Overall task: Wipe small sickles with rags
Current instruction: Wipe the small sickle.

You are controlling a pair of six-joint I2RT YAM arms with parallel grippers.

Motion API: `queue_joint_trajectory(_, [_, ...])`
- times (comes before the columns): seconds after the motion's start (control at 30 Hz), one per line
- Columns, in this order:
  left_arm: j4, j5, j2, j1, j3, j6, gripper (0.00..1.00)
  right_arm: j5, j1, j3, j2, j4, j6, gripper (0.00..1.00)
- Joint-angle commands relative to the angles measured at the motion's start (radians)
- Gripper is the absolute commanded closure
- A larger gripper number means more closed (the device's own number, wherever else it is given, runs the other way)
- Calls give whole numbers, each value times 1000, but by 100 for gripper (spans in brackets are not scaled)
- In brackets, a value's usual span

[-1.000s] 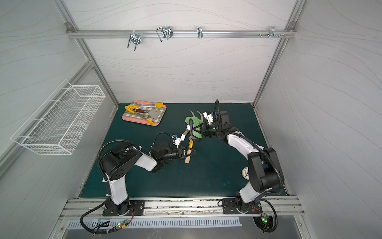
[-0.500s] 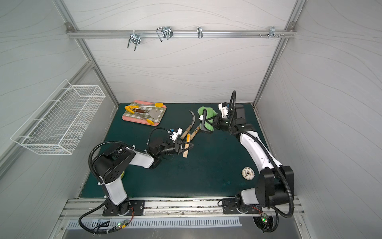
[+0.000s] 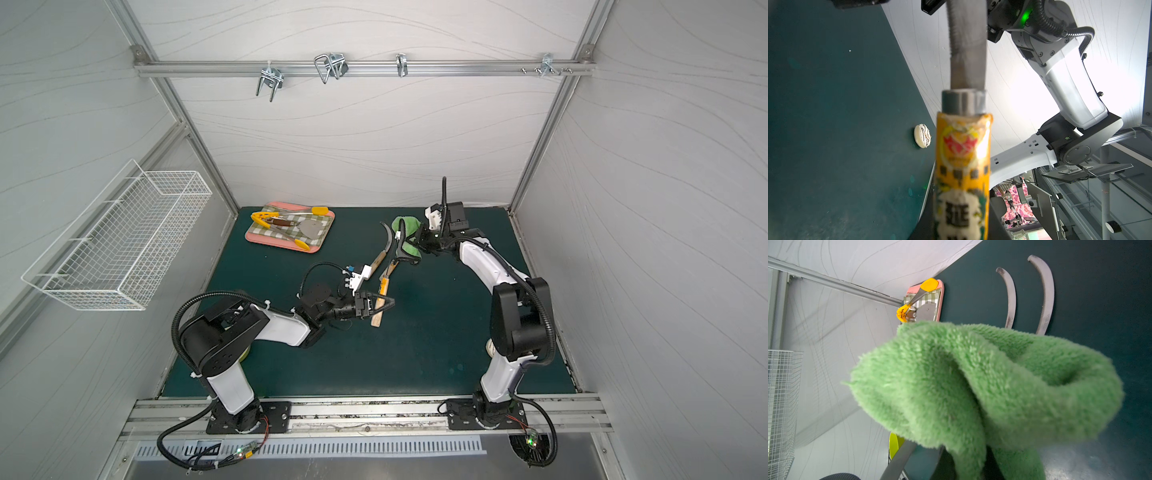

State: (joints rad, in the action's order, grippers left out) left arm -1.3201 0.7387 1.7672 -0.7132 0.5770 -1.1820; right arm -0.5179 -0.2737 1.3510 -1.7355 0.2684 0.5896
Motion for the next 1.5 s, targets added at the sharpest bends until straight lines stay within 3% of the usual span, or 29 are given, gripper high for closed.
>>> queue_joint_trajectory(0.0, [-91,1,11,-5,29,-9,100,-34,-1,11,14,-76,47,92])
queue_joint_trajectory(0.23, [-91,-2,23,-7,26,-4,100,-39,-2,-28,48,-126,115,92])
queue_joint_trajectory(0.87, [-87,26,73,-11,84,-7,100,-241,-63,-111,98,-324,186,91])
queue_joint_trajectory(1.47, [-10,67,102,30,124,30,100,-177,-194,-313,274,-326,172,92])
